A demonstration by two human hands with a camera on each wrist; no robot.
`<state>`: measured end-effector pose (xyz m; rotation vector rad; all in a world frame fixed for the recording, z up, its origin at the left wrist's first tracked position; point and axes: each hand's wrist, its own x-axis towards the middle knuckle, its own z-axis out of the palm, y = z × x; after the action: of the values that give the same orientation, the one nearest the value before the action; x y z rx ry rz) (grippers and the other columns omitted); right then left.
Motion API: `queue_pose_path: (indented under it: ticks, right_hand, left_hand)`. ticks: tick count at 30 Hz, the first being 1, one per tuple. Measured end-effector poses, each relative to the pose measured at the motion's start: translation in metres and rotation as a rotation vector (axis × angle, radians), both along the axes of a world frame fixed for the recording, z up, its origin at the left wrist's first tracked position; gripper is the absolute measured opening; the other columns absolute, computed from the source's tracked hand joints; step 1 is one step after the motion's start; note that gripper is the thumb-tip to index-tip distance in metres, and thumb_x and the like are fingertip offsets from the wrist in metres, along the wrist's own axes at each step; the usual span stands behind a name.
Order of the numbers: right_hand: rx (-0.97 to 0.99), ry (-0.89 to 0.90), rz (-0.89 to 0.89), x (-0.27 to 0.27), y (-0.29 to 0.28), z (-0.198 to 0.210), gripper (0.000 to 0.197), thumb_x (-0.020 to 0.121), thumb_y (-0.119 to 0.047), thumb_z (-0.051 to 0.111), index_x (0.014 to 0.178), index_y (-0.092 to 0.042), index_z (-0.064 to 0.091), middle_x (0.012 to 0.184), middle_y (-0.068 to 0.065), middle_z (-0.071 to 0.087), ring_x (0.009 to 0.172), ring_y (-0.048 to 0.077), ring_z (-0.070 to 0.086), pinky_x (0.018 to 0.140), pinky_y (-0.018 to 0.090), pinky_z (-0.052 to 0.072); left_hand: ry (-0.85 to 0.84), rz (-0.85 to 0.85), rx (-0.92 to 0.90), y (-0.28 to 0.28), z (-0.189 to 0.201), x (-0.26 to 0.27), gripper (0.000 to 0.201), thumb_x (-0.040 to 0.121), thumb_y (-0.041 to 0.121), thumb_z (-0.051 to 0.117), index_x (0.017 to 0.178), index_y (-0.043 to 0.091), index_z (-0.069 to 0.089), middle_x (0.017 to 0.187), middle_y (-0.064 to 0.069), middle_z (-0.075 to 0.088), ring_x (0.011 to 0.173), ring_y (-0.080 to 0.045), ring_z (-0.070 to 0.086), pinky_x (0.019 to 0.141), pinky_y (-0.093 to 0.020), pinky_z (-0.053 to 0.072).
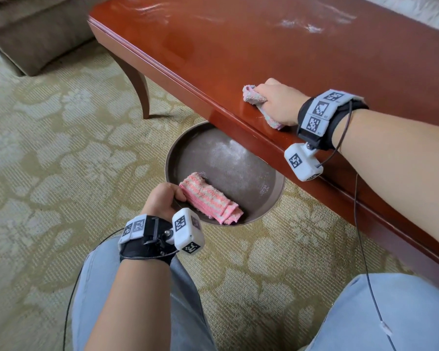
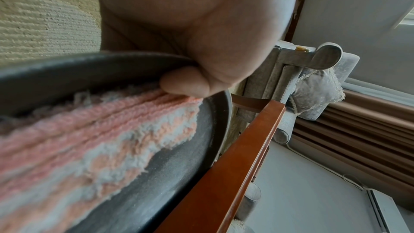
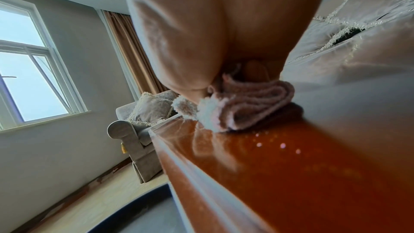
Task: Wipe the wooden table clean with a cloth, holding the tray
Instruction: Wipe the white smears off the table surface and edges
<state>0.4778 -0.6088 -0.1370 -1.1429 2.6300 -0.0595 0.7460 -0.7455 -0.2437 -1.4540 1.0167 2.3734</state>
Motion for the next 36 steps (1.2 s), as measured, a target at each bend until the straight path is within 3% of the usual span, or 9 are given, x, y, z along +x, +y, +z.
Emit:
queue_pose_path:
  ticks: [7, 13, 18, 21, 24, 28, 31, 34, 36]
  right_hand:
    - [-0.005, -0.012, -0.004, 0.022, -0.001, 0.005, 0.029, 0.100, -0.013, 0.033, 0.124, -0.003, 0.047, 0.126, 0.015, 0.041, 0.087, 0.033, 0.048, 0.075, 0.040, 0.038]
    - [-0.050, -0.047, 0.082, 0.042, -0.007, 0.001, 0.010, 0.095, -0.007, 0.035, 0.095, -0.009, 0.045, 0.113, 0.013, 0.043, 0.081, 0.034, 0.052, 0.072, 0.044, 0.044]
    - [-0.007, -0.115, 0.179, 0.065, -0.010, -0.003, 0.047, 0.090, 0.002, 0.033, 0.128, -0.015, 0.055, 0.114, 0.007, 0.042, 0.090, 0.034, 0.055, 0.083, 0.048, 0.047]
    - [-0.062, -0.166, 0.214, 0.079, -0.005, -0.010, 0.047, 0.091, 0.001, 0.035, 0.125, -0.020, 0.058, 0.107, 0.006, 0.041, 0.089, 0.032, 0.054, 0.081, 0.045, 0.045]
    - [-0.241, -0.206, 0.104, 0.073, 0.006, -0.007, 0.046, 0.089, 0.001, 0.037, 0.124, -0.016, 0.060, 0.107, 0.009, 0.045, 0.093, 0.030, 0.053, 0.085, 0.040, 0.045]
    - [-0.461, -0.174, -0.092, 0.048, 0.028, 0.011, 0.029, 0.089, -0.005, 0.046, 0.108, -0.013, 0.066, 0.101, 0.008, 0.051, 0.092, 0.024, 0.051, 0.079, 0.027, 0.036]
    - [-0.519, -0.113, -0.205, 0.027, 0.050, 0.023, 0.015, 0.087, -0.007, 0.051, 0.093, -0.005, 0.065, 0.092, 0.014, 0.061, 0.083, 0.028, 0.055, 0.065, 0.028, 0.034]
    - [-0.518, -0.070, -0.342, 0.011, 0.075, 0.027, 0.014, 0.088, -0.007, 0.048, 0.082, -0.002, 0.059, 0.081, 0.016, 0.061, 0.070, 0.026, 0.054, 0.056, 0.028, 0.033]
    - [-0.472, -0.031, -0.418, 0.004, 0.091, 0.025, 0.022, 0.091, -0.009, 0.044, 0.071, -0.004, 0.050, 0.078, 0.020, 0.056, 0.070, 0.027, 0.049, 0.059, 0.028, 0.030]
  left_hand:
    - [-0.003, -0.015, -0.010, 0.001, 0.001, 0.002, 0.033, 0.056, -0.002, 0.036, 0.085, 0.014, 0.040, 0.088, -0.017, 0.045, 0.090, -0.039, 0.048, 0.079, -0.057, 0.053]
    - [0.005, -0.005, -0.001, 0.007, 0.007, 0.003, 0.041, 0.060, -0.004, 0.032, 0.098, 0.009, 0.038, 0.090, -0.017, 0.045, 0.086, -0.039, 0.050, 0.052, -0.055, 0.055]
    - [0.005, 0.003, -0.007, 0.008, 0.004, 0.003, 0.042, 0.056, -0.004, 0.032, 0.096, 0.011, 0.037, 0.094, -0.018, 0.044, 0.092, -0.039, 0.047, 0.054, -0.057, 0.056]
    - [-0.001, 0.016, -0.033, 0.007, 0.000, 0.002, 0.042, 0.055, -0.004, 0.034, 0.094, 0.011, 0.039, 0.094, -0.018, 0.044, 0.088, -0.039, 0.049, 0.058, -0.059, 0.057]
    - [0.013, 0.034, -0.027, 0.007, 0.000, 0.002, 0.052, 0.049, -0.003, 0.037, 0.099, 0.012, 0.039, 0.109, -0.018, 0.042, 0.098, -0.041, 0.046, 0.072, -0.069, 0.052]
    - [0.012, 0.012, -0.056, 0.010, 0.001, -0.001, 0.060, 0.051, -0.002, 0.037, 0.109, 0.013, 0.035, 0.116, -0.017, 0.040, 0.101, -0.042, 0.047, 0.062, -0.063, 0.054]
    - [0.012, -0.019, -0.063, 0.014, 0.003, -0.004, 0.058, 0.055, -0.002, 0.035, 0.111, 0.010, 0.036, 0.116, -0.018, 0.042, 0.101, -0.042, 0.049, 0.059, -0.059, 0.055]
    - [0.001, -0.062, -0.061, 0.021, 0.009, -0.006, 0.044, 0.058, -0.002, 0.032, 0.100, 0.007, 0.040, 0.098, -0.021, 0.050, 0.084, -0.041, 0.055, 0.049, -0.049, 0.056]
    - [-0.009, -0.075, -0.062, 0.024, 0.013, -0.008, 0.035, 0.058, -0.001, 0.032, 0.090, 0.007, 0.041, 0.084, -0.017, 0.050, 0.072, -0.037, 0.055, 0.046, -0.040, 0.056]
